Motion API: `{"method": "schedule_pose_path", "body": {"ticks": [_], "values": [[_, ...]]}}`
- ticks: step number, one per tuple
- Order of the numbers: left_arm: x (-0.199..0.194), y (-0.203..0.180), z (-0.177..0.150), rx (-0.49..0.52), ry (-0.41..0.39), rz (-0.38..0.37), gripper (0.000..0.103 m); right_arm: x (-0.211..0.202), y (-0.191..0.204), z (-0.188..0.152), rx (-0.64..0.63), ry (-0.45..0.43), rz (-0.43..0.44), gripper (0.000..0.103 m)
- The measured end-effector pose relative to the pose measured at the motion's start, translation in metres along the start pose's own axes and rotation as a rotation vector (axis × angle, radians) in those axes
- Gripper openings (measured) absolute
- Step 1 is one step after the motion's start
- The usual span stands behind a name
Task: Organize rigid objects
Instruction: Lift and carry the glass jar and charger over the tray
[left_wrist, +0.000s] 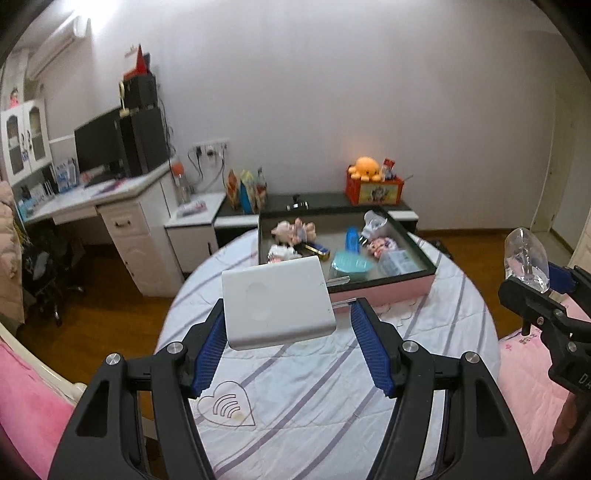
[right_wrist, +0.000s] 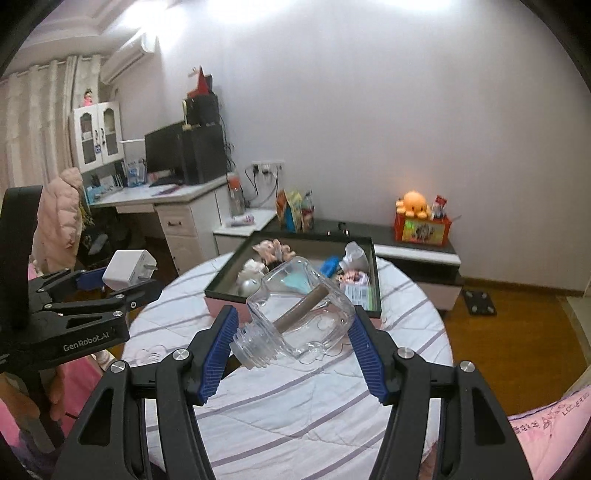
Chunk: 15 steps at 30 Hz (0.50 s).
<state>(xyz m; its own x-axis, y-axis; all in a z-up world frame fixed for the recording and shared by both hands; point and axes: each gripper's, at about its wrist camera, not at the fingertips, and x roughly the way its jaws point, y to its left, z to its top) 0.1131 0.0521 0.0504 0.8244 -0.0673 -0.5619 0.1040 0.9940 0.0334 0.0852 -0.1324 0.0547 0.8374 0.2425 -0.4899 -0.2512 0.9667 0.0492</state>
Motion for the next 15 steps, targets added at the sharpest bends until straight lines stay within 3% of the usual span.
{"method": "schedule_pose_path", "body": {"ticks": [8,15], "values": [[-0.035,-0.012,-0.007,0.028,-0.056,-0.017,0.068,-0.031,0.004,-0.009,0.014,-0.057,-0.007,0.063],[-0.035,-0.017,-0.011,0.033,-0.032,-0.016,0.068,-0.031,0.005,-0.014,0.013,-0.043,0.010,0.063]]}}
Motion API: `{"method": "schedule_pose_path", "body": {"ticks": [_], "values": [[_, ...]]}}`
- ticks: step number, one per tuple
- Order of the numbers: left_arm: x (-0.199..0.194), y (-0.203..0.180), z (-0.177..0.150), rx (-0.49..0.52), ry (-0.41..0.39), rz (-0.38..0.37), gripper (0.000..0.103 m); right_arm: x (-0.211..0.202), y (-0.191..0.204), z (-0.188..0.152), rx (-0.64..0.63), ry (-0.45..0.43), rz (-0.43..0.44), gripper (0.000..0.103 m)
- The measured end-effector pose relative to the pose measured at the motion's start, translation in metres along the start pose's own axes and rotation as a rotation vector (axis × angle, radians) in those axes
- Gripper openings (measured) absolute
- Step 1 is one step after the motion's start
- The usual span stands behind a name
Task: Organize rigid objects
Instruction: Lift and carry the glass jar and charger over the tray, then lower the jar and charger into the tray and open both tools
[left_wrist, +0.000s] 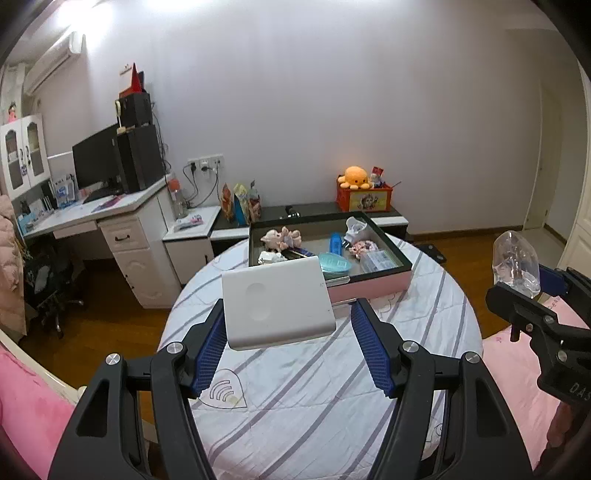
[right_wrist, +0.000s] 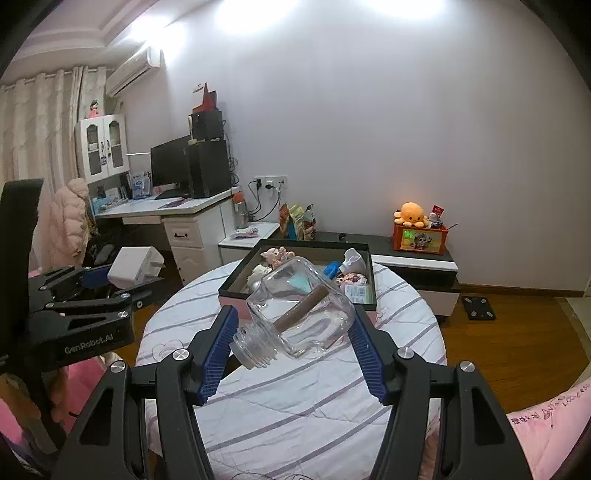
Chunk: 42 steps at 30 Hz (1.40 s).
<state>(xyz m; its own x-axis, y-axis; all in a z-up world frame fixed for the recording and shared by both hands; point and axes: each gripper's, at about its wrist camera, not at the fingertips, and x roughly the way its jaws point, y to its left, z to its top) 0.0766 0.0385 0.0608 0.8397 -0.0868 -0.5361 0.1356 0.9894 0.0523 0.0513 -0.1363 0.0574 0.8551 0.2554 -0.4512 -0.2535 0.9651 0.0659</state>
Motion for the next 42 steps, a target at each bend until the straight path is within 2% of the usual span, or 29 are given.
{"method": "schedule_pose_path", "body": {"ticks": [8,14,20,27,29,32,34,36,40,42], "values": [[0.019,-0.001,0.007,-0.004,0.029,0.006,0.068,0.010,-0.011,0.005,0.027,0.013,-0.004,0.063],[0.049,0.001,0.030,0.002,0.045,0.001,0.068,0.034,-0.021,0.020,0.031,0.018,-0.011,0.063],[0.112,0.002,0.066,0.017,0.098,0.013,0.068,0.095,-0.037,0.045,0.023,0.054,-0.012,0.063],[0.199,0.005,0.097,0.029,0.171,0.029,0.068,0.190,-0.064,0.063,0.039,0.139,-0.022,0.063],[0.224,0.009,0.099,0.019,0.201,0.042,0.068,0.210,-0.069,0.064,0.049,0.162,-0.035,0.063],[0.253,0.014,0.097,0.006,0.249,0.000,0.068,0.238,-0.075,0.059,0.060,0.202,-0.031,0.063],[0.268,0.015,0.092,0.007,0.283,0.018,0.068,0.255,-0.080,0.055,0.071,0.235,-0.022,0.063],[0.276,0.016,0.088,0.012,0.289,0.039,0.068,0.265,-0.083,0.052,0.076,0.255,-0.030,0.063],[0.293,0.019,0.083,0.002,0.336,0.008,0.068,0.275,-0.086,0.045,0.085,0.290,-0.029,0.063],[0.295,0.018,0.082,0.013,0.342,0.016,0.068,0.275,-0.086,0.045,0.088,0.295,-0.028,0.063]]}}
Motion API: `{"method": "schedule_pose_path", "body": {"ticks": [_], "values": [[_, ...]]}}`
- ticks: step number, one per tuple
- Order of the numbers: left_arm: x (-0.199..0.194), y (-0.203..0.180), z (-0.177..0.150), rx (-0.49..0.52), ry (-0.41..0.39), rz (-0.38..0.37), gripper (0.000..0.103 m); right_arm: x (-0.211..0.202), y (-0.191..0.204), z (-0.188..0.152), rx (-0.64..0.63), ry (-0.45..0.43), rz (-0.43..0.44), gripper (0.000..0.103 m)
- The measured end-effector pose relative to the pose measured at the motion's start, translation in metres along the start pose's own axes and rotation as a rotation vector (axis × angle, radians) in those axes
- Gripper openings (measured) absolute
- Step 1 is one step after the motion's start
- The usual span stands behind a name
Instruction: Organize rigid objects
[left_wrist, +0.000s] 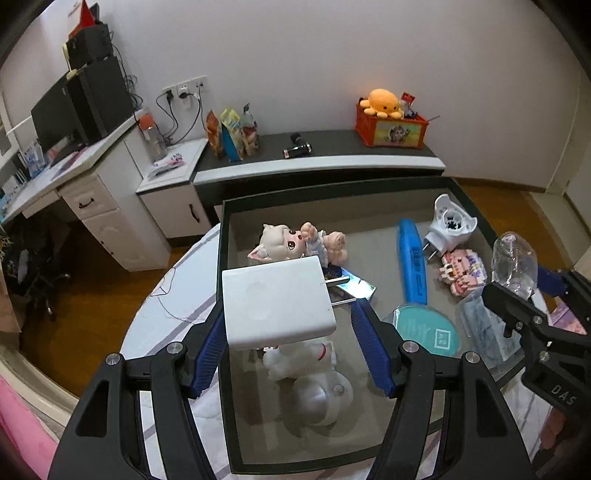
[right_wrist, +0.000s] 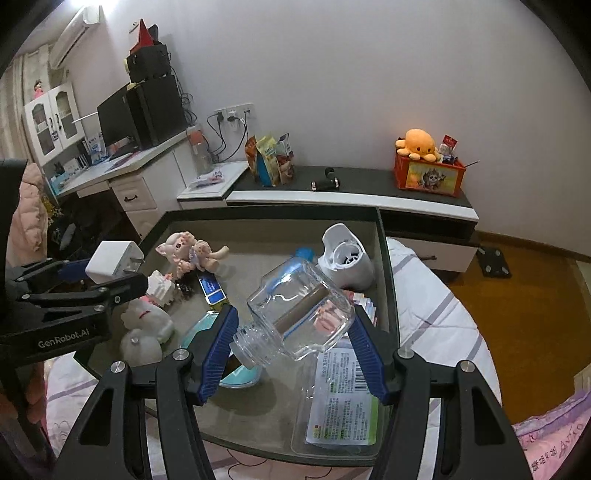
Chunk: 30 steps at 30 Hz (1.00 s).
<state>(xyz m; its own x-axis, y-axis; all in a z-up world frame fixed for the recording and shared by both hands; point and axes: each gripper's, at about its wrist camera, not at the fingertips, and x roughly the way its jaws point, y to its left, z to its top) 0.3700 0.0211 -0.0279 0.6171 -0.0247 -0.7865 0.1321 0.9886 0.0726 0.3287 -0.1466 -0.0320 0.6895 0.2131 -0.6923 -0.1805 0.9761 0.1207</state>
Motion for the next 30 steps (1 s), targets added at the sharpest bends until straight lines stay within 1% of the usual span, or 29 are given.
{"method": "schedule_pose_path", "body": {"ticks": [2,4,5,6,7,8,9,10,11,14,16,19,24,27,30], "values": [[0.001,-0.003,0.000,0.013,0.005,0.000,0.068,0.002,-0.001,0.002,0.002,0.003,0.001,0.063],[0.003,-0.004,0.000,0.008,0.016,-0.026,0.068,0.002,-0.001,0.005,0.003,0.000,-0.002,0.063],[0.003,-0.004,0.000,0.006,0.020,-0.037,0.072,0.002,-0.001,0.005,0.000,0.001,-0.002,0.066],[0.004,-0.004,0.000,0.008,0.023,-0.036,0.077,0.002,0.001,0.005,-0.009,0.003,-0.004,0.080],[0.004,-0.004,0.000,0.016,0.037,-0.013,0.091,0.002,0.002,0.006,-0.018,0.005,-0.009,0.086],[0.004,-0.004,-0.001,0.018,0.038,0.007,0.102,0.000,0.004,0.006,-0.027,-0.004,-0.025,0.087],[0.003,-0.003,-0.002,0.016,0.030,0.023,0.103,-0.001,0.005,0.006,-0.031,-0.006,-0.034,0.087],[0.002,-0.002,-0.003,0.009,0.012,0.036,0.103,-0.002,0.006,0.006,-0.032,-0.005,-0.031,0.087],[0.002,0.000,-0.003,0.005,0.012,0.038,0.103,-0.002,0.005,0.005,-0.031,-0.005,-0.022,0.087],[0.003,0.004,-0.003,-0.007,0.017,0.029,0.103,-0.001,0.002,0.005,-0.012,0.004,-0.012,0.087],[0.005,0.006,-0.004,-0.010,0.024,0.041,0.103,0.002,0.000,0.005,-0.008,0.012,-0.024,0.087],[0.006,0.006,-0.005,-0.006,0.025,0.040,0.103,0.002,-0.001,0.004,-0.007,0.012,-0.053,0.087],[0.004,0.007,-0.005,-0.004,0.025,0.039,0.103,0.002,-0.003,0.005,0.002,0.018,-0.053,0.087],[-0.002,0.005,-0.005,-0.007,0.019,0.034,0.103,-0.004,-0.001,0.005,-0.001,0.011,-0.049,0.087],[-0.019,0.003,-0.005,-0.001,-0.013,0.035,0.103,-0.022,0.004,0.006,-0.011,-0.027,-0.049,0.087]]}}
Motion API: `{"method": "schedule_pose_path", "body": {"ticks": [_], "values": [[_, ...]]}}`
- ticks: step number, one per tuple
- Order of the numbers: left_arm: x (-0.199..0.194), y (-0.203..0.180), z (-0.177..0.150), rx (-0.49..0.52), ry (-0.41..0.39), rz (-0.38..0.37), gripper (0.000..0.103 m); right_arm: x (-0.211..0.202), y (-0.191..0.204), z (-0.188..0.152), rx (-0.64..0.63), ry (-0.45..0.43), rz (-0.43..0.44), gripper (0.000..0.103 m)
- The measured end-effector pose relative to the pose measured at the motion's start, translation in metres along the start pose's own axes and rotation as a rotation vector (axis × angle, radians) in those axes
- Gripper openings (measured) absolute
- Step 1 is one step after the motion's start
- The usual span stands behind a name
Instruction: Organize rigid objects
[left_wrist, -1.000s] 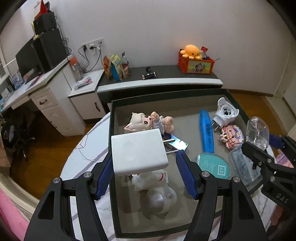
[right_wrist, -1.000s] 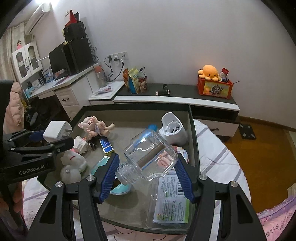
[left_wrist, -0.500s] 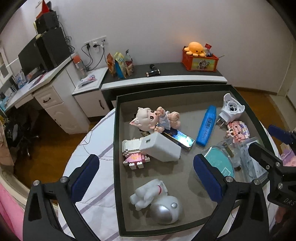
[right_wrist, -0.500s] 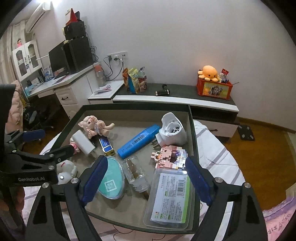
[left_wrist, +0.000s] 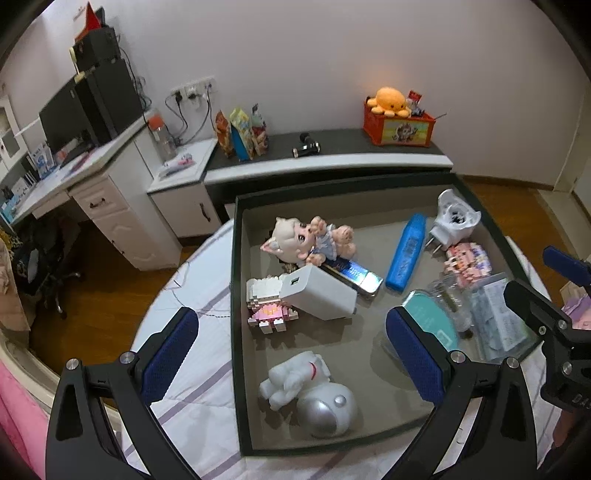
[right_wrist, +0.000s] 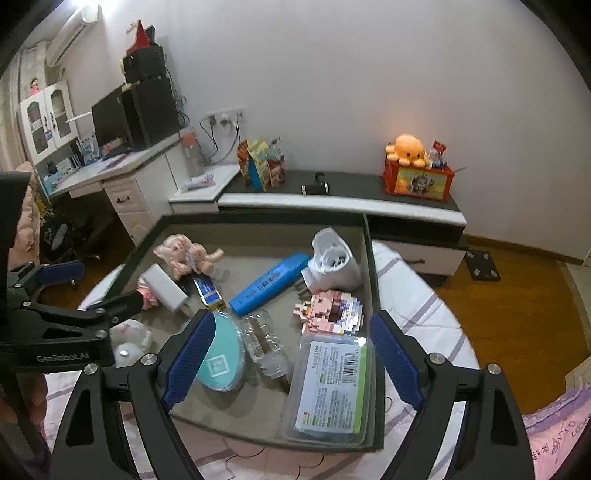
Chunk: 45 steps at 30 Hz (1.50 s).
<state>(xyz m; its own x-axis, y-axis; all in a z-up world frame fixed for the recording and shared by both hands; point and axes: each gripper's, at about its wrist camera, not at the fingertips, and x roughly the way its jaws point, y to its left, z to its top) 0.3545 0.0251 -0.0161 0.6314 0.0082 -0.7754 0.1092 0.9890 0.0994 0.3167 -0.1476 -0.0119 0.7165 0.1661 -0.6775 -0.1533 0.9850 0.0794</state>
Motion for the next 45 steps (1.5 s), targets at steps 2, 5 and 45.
{"method": "schedule_pose_path", "body": {"ticks": [2,5,45], "values": [[-0.019,-0.001,-0.002,-0.003,-0.035,-0.009,0.103,-0.020,0.004,0.000,-0.008,-0.040,-0.009,0.087],[-0.050,0.000,-0.010,-0.026,-0.088,-0.020,0.103,-0.056,0.014,-0.004,-0.040,-0.114,-0.048,0.087],[-0.246,-0.028,-0.191,-0.037,-0.673,0.060,0.103,-0.259,0.062,-0.154,-0.063,-0.646,-0.168,0.103]]}}
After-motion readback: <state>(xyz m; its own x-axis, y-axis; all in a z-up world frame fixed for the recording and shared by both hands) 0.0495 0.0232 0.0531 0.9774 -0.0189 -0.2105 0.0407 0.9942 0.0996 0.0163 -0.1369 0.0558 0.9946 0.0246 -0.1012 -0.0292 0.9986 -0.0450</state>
